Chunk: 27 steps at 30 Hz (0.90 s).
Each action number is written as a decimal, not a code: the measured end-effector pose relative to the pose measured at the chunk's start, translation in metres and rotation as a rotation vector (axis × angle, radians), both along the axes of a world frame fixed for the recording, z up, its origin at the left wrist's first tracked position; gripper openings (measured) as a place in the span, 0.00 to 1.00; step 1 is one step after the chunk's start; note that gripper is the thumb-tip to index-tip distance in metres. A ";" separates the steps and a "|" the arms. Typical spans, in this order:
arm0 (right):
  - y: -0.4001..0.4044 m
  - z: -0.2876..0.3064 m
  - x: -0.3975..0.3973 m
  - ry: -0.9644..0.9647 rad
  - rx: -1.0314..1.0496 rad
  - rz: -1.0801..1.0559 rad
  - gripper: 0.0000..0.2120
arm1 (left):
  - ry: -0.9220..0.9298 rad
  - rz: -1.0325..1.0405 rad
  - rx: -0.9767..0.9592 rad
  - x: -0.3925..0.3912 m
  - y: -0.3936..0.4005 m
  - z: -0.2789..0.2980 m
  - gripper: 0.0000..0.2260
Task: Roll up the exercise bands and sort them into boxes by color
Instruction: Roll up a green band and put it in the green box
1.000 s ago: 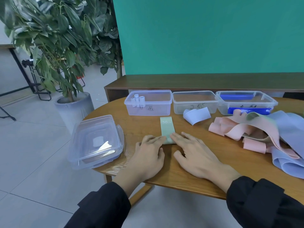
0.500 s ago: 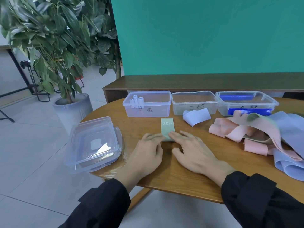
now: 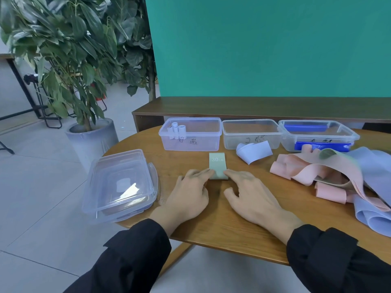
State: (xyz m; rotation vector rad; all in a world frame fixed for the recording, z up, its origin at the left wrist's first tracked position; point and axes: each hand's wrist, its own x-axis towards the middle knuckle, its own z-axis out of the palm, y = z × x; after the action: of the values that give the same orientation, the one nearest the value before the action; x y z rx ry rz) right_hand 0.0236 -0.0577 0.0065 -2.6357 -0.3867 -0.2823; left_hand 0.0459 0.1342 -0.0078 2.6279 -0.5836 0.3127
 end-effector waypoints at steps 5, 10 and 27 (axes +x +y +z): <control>0.002 0.003 0.002 0.014 -0.055 -0.023 0.26 | -0.099 0.006 -0.138 0.007 -0.001 -0.003 0.23; 0.002 -0.001 0.008 0.030 -0.100 -0.007 0.28 | -0.164 -0.050 -0.136 0.006 -0.004 -0.003 0.19; -0.002 -0.002 0.036 0.045 -0.104 0.048 0.30 | -0.107 0.001 0.030 0.021 -0.015 0.003 0.25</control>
State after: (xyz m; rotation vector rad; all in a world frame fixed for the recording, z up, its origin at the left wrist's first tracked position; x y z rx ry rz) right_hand 0.0600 -0.0594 0.0048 -2.7251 -0.4609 -0.1919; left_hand 0.0671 0.1190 -0.0048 2.6526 -0.6262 0.4512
